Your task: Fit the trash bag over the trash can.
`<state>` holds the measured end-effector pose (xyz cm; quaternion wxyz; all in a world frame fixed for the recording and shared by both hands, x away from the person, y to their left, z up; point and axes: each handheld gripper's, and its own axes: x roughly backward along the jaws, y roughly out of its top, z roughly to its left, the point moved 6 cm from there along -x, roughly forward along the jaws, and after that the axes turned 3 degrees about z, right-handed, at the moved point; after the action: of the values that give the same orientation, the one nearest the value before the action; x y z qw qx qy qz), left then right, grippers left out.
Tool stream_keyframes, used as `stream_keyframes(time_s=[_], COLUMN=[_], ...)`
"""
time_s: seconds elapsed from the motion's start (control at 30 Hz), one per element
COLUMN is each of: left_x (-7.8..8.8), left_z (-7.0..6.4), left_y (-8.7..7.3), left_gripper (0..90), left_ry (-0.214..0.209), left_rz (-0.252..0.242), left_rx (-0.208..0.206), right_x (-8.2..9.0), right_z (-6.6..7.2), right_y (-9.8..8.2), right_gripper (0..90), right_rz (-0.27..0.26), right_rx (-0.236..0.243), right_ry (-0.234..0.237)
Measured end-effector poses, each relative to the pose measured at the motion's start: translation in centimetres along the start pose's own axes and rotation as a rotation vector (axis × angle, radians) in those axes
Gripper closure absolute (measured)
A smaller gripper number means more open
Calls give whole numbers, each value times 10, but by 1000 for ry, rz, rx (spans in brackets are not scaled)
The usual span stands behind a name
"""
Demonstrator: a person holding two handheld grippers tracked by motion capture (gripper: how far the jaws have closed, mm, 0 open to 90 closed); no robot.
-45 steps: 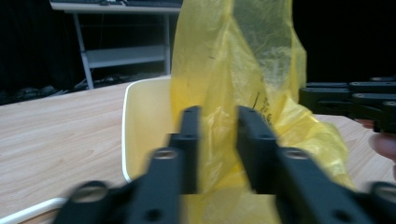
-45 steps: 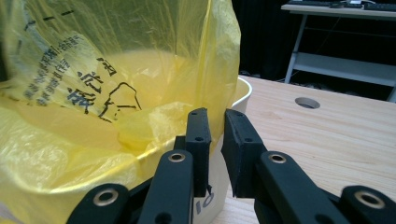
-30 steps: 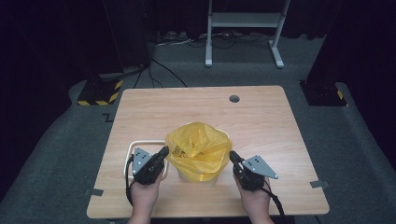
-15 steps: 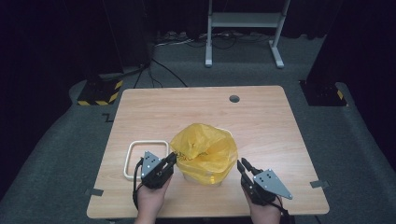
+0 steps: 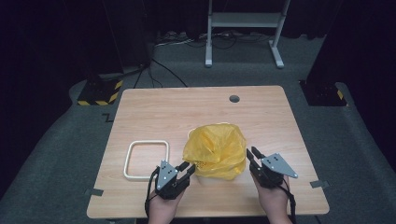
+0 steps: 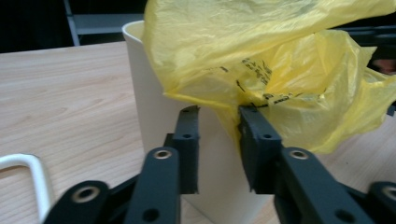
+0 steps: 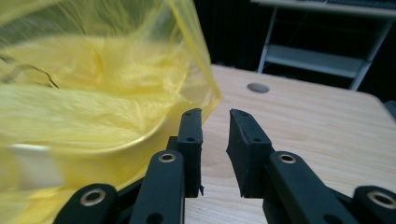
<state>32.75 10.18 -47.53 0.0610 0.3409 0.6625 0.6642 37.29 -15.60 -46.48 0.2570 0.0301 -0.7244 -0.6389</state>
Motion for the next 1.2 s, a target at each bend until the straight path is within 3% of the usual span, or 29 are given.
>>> stream_keyframes(time_s=[0.13, 0.23, 0.3, 0.43, 0.53, 0.67, 0.83, 1.03, 1.2], left_x=[1, 3, 6, 8, 7, 2, -4, 10, 17], left_z=[2, 2, 2, 3, 4, 5, 5, 4, 2], left_y=[0, 0, 2, 3, 2, -2, -5, 4, 20], left_gripper=[575, 523, 502, 490, 490, 490, 499, 452, 421], left_ry=[19, 31, 32, 31, 29, 22, 12, 38, 57], left_rz=[-9, -21, -30, -39, -33, -17, 5, -43, -102], left_rx=[6, 7, 2, 2, 7, 8, 10, -22, -52], right_x=[30, 44, 45, 30, 18, 4, 0, 29, 34], right_z=[10, 28, 46, 59, 58, 46, 28, 20, 16], right_y=[7, 13, 9, -13, -29, -46, -51, -27, 3], right_gripper=[723, 748, 793, 812, 813, 812, 784, 721, 695], right_rz=[-73, -107, -90, -1, 54, 115, 136, 31, -40], right_rx=[-4, -26, -19, -20, -5, -2, -17, -35, -44], right_ry=[-1, 60, 114, 123, 101, 58, 29, 27, 19])
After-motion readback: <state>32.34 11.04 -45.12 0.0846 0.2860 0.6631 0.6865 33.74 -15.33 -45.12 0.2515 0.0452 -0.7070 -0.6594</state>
